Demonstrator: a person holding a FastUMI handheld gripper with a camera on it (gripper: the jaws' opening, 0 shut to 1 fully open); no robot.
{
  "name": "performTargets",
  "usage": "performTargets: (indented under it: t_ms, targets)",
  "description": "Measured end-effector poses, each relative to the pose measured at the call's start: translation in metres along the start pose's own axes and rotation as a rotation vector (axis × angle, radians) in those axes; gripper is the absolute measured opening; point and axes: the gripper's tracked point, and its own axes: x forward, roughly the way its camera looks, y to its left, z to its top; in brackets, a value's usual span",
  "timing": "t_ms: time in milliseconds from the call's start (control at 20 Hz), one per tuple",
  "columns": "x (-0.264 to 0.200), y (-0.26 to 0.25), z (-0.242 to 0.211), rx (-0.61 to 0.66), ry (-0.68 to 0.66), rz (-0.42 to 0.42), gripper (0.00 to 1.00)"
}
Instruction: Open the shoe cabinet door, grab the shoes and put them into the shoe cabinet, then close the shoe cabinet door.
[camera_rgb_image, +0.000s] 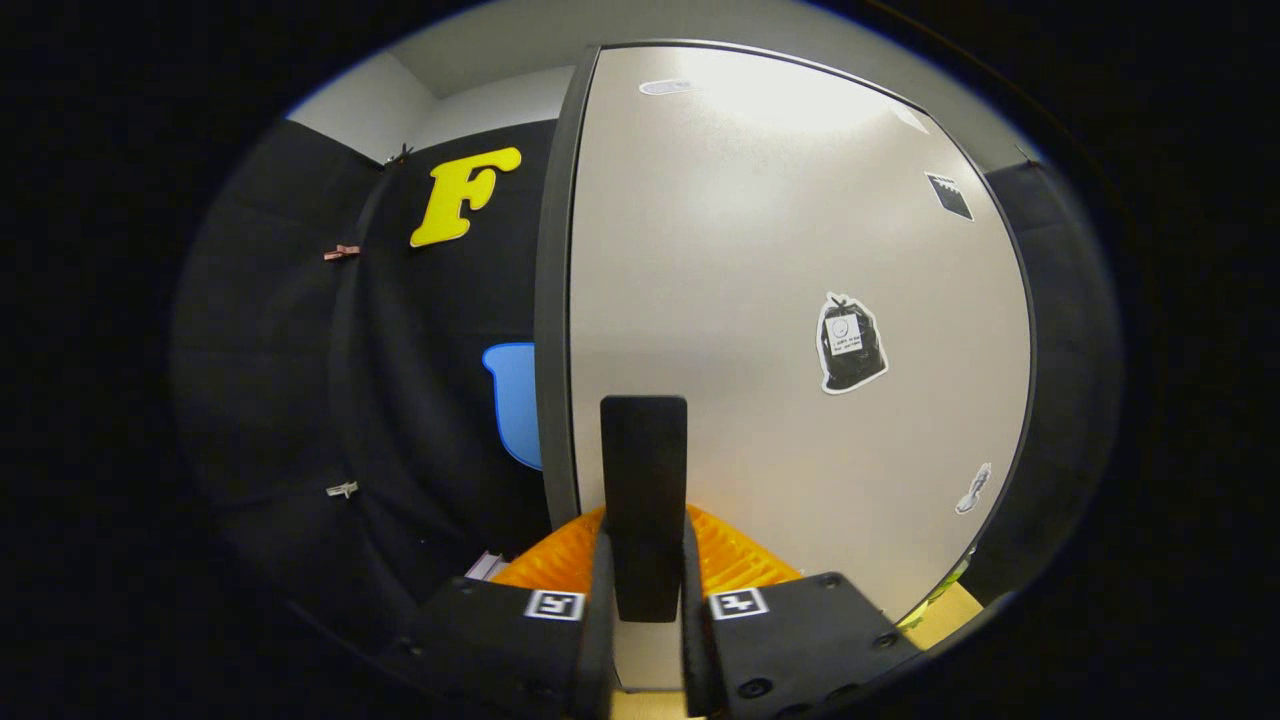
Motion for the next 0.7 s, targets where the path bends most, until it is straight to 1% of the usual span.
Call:
performTargets:
  t_ms: [50,250,550,700]
  targets:
    - [-0.001,0.0,0.0,0.001,0.003,0.003,0.29]
    - [-0.01,0.001,0.0,-0.009,0.02,0.023,0.29]
    - [-0.045,0.0,0.003,0.011,0.043,0.079,0.29]
    - [-0.069,-0.004,0.008,0.025,0.031,0.107,0.29]
